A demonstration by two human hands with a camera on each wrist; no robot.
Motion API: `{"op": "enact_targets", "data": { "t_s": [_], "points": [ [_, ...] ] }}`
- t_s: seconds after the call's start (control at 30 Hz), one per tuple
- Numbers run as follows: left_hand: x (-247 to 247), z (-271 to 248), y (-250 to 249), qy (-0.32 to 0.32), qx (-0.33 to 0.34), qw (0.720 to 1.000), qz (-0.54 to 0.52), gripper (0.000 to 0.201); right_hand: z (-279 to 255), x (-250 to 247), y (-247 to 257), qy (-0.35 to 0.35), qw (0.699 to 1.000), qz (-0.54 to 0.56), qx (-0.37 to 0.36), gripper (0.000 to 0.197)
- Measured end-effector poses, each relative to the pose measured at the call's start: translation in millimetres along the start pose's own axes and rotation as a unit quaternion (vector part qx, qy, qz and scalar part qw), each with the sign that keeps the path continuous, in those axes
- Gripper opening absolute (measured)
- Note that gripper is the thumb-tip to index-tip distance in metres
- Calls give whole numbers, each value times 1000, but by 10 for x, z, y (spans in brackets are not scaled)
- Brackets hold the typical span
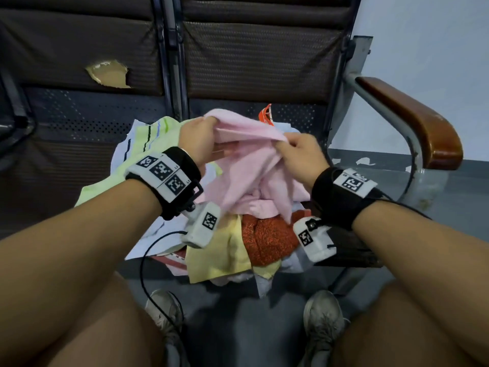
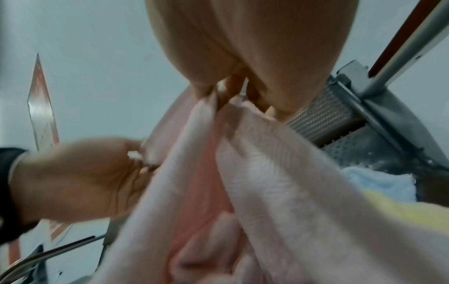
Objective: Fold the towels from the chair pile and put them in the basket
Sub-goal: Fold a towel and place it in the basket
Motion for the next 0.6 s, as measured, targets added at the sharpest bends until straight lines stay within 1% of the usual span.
{"op": "enact_targets", "data": {
  "t_s": [0.07, 0.1, 0.17, 0.2, 0.23, 0.27, 0.3, 0.33, 0.4, 0.43, 0.47, 0.5, 0.53, 0.6],
  "points": [
    [-67, 92, 37, 8, 17, 998, 63, 28, 75, -152, 18, -56, 998, 28, -9, 45],
    [-77, 107, 58, 17, 23, 996, 86, 32, 94, -197, 23, -68, 997, 23, -25, 48],
    [-85, 132, 83, 16, 28, 995, 94, 35, 88, -223, 25, -62, 994, -22, -87, 48],
    [-94, 152, 84, 2, 33, 996, 79, 34, 70, -204, 11, -43, 988, -69, -128, 42],
    [-108, 170, 67, -16, 41, 997, 59, 33, 52, -171, -27, -16, 979, -126, -160, 34],
    [-121, 182, 42, -27, 55, 997, 39, 32, 26, -132, -85, 20, 967, -184, -175, 25],
    [-133, 181, 14, -28, 69, 997, 21, 31, -7, -90, -158, 64, 954, -237, -175, 20],
    [-149, 193, 4, -29, 78, 997, 8, 30, -47, -48, -244, 115, 938, -282, -165, 23],
    [-196, 226, 11, -42, 61, 997, -7, 29, -157, 41, -438, 223, 898, -356, -134, 32],
    [-219, 243, 20, -47, 55, 997, -3, 31, -211, 65, -510, 260, 880, -378, -122, 35],
    [-240, 262, 24, -51, 57, 997, 7, 32, -238, 65, -550, 272, 874, -386, -114, 35],
    [-256, 280, 21, -55, 57, 997, 13, 31, -227, 40, -561, 257, 884, -376, -104, 35],
    [-278, 297, 18, -61, 55, 996, 17, 27, -191, -6, -550, 223, 904, -353, -87, 37],
    [-302, 328, 6, -71, 41, 996, 32, 20, -80, -126, -493, 133, 945, -292, -60, 43]
  ]
}}
Point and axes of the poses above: each hand's wrist, its own z-axis towards the middle knuckle, its own x-axis out of the palm, y = z × x, the point moved 4 cm from there along z, towards the middle knuckle, and after that the axes turned 14 degrees about -y, right-handed, at the moved point
